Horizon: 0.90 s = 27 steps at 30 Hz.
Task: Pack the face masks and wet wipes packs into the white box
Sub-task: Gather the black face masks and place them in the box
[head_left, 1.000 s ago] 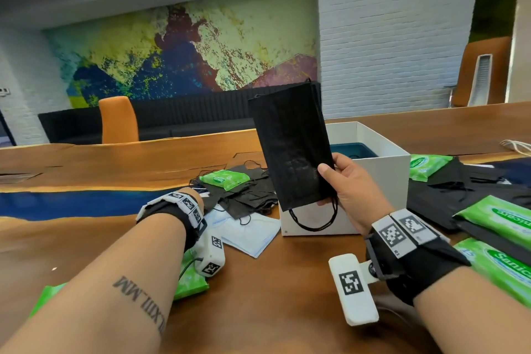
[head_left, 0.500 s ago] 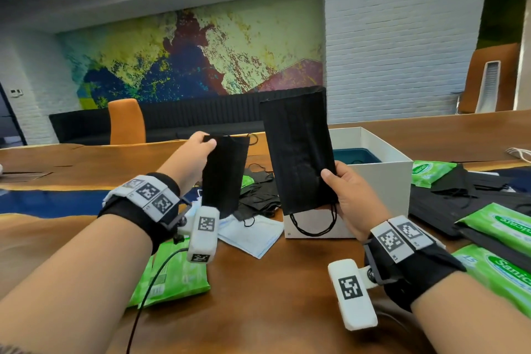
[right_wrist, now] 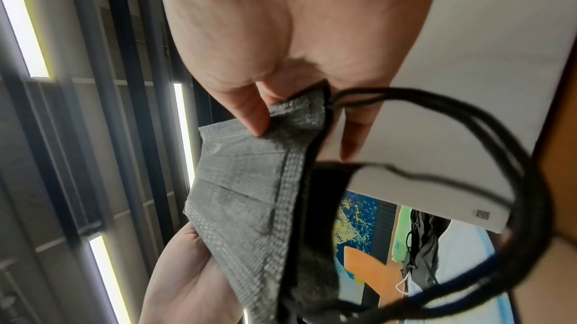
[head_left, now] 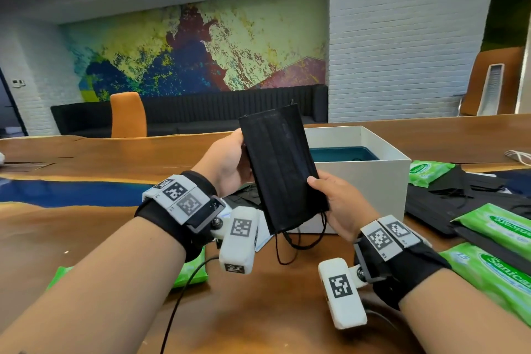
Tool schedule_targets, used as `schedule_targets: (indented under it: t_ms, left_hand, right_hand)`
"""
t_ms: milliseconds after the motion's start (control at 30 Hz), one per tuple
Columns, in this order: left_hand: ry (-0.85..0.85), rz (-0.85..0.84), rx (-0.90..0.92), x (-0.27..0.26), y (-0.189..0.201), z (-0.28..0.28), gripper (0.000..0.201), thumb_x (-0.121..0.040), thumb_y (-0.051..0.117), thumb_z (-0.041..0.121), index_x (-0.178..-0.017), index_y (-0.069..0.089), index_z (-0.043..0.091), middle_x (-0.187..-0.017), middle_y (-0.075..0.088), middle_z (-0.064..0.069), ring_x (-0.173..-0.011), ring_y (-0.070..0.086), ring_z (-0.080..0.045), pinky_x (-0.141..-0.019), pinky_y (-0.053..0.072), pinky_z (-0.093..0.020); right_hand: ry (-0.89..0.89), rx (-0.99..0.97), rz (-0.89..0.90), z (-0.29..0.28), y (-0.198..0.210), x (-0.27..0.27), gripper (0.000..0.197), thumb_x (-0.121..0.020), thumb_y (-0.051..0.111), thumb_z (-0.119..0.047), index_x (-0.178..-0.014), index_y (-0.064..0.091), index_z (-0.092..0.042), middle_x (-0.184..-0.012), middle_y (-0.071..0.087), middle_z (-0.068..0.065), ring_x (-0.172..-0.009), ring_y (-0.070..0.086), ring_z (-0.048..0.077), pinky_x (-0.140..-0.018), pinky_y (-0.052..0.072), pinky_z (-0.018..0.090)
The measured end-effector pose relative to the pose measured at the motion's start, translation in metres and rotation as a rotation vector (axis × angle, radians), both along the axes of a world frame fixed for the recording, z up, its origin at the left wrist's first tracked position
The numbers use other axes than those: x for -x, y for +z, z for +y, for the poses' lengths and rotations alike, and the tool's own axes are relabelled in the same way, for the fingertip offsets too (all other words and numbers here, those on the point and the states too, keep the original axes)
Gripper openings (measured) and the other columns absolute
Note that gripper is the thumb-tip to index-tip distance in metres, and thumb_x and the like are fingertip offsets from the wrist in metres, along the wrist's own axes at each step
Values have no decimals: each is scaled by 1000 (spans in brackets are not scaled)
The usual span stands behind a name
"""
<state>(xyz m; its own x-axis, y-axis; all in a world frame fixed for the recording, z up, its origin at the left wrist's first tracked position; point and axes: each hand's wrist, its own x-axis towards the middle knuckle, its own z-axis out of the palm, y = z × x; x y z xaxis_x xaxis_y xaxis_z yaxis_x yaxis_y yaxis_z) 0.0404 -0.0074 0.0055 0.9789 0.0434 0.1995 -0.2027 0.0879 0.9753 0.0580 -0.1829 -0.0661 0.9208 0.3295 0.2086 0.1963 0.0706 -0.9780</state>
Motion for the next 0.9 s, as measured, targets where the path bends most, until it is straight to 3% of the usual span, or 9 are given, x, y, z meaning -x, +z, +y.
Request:
schedule_targets:
  t_ms: [100,233,300,367,500,633,733,800,900]
  left_hand:
    - [-4,0,62,1,0,-1,38,-105,28,26,-88,62,17,-77,67,-1,-78,63,-20,-79,50,-38]
    - [-22,12,160,2,-3,3,38,-104,30,25,-94,65,14,-84,72,-3,-80,69,-19,-75,55,-36]
    - [-7,16,187,3,-5,6,39,-103,31,27,-92,66,13,-85,72,-4,-79,70,-20,-72,56,-36]
    - [-7,18,207,5,-7,6,41,-103,30,27,-89,66,13,-85,71,-4,-79,70,-20,-72,56,-35]
    - [13,19,259,8,-11,4,43,-104,27,32,-93,65,14,-90,73,-4,-89,69,-22,-79,53,-39]
    - [-48,14,176,9,-13,4,60,-100,17,55,-112,62,17,-112,71,-5,-107,63,-23,-94,46,-46]
    - [-14,9,-20,9,-18,6,57,-89,41,65,-124,53,22,-118,66,-5,-112,59,-24,-95,45,-45]
    - [29,-13,-158,9,-22,7,45,-85,62,47,-124,50,27,-117,60,-6,-110,56,-25,-93,45,-43]
    - [11,5,-235,11,-26,4,34,-89,61,10,-117,51,28,-115,58,-10,-102,58,-24,-79,49,-34]
  right_hand:
    - [7,11,12,-1,-2,-1,24,-102,36,-21,-106,59,-19,-112,64,1,-108,57,17,-102,41,37]
    - [49,30,28,0,-6,-4,29,-101,37,-22,-120,57,-11,-120,63,8,-116,55,24,-107,38,44]
    - [83,10,60,2,-7,-4,30,-101,37,-21,-122,55,-9,-121,62,9,-115,54,24,-104,40,39]
    - [92,23,65,3,-8,-4,29,-101,37,-20,-122,54,-11,-122,60,8,-115,54,23,-100,40,37]
    - [59,66,62,1,-12,-8,19,-100,40,-17,-115,54,-18,-120,61,9,-116,55,26,-106,40,47]
    - [60,128,53,2,-15,-12,19,-98,45,-12,-108,49,-27,-118,59,8,-113,57,27,-101,45,49]
    - [116,193,43,2,-17,-11,27,-95,47,-4,-110,42,-25,-114,59,6,-108,60,24,-98,49,45]
    - [154,241,49,3,-17,-9,35,-93,49,-1,-115,36,-24,-113,57,4,-106,59,21,-94,51,39]
    - [186,264,78,3,-17,-9,57,-89,54,2,-128,23,-27,-120,53,5,-116,53,25,-100,46,46]
